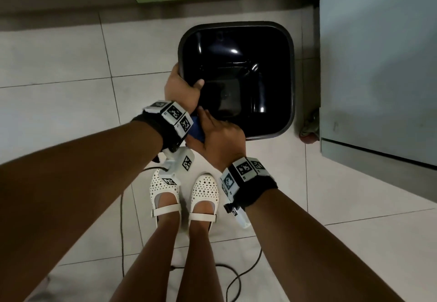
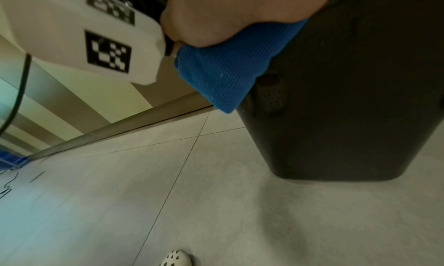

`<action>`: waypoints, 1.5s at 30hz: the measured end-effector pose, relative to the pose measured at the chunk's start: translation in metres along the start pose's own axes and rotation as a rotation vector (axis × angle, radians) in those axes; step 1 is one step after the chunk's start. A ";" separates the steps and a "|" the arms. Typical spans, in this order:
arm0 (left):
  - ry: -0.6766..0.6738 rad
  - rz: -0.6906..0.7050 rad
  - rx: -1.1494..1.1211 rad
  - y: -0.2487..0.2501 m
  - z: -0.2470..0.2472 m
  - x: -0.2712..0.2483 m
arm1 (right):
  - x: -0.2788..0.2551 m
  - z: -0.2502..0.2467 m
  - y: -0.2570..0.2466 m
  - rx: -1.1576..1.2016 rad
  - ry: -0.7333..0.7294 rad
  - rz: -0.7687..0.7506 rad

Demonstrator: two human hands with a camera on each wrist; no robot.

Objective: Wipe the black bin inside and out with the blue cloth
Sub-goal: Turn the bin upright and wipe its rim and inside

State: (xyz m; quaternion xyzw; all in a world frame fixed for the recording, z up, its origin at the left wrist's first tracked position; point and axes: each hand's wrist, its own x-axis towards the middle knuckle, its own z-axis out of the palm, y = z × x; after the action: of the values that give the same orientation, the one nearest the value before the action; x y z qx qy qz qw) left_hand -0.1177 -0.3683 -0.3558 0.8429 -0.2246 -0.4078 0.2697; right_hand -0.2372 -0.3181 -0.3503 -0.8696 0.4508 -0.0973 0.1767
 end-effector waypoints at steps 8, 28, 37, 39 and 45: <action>-0.031 0.004 0.058 -0.003 -0.001 0.005 | -0.011 -0.009 0.028 0.016 0.080 -0.031; -0.013 -0.043 0.202 0.002 -0.001 0.009 | -0.013 -0.010 0.039 0.045 0.072 -0.148; -0.033 -0.059 0.225 0.004 -0.001 0.012 | -0.022 -0.022 0.073 -0.001 0.097 -0.206; -0.019 -0.021 0.231 0.007 -0.001 0.014 | -0.018 -0.014 0.059 0.006 0.108 -0.224; -0.043 0.150 0.358 0.018 -0.017 0.026 | 0.002 0.006 0.023 0.031 0.194 -0.243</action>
State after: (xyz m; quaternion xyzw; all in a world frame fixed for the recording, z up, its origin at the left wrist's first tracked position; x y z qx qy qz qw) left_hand -0.0917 -0.3930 -0.3499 0.8494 -0.3616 -0.3580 0.1403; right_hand -0.2507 -0.3306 -0.3647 -0.9014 0.3554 -0.2087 0.1326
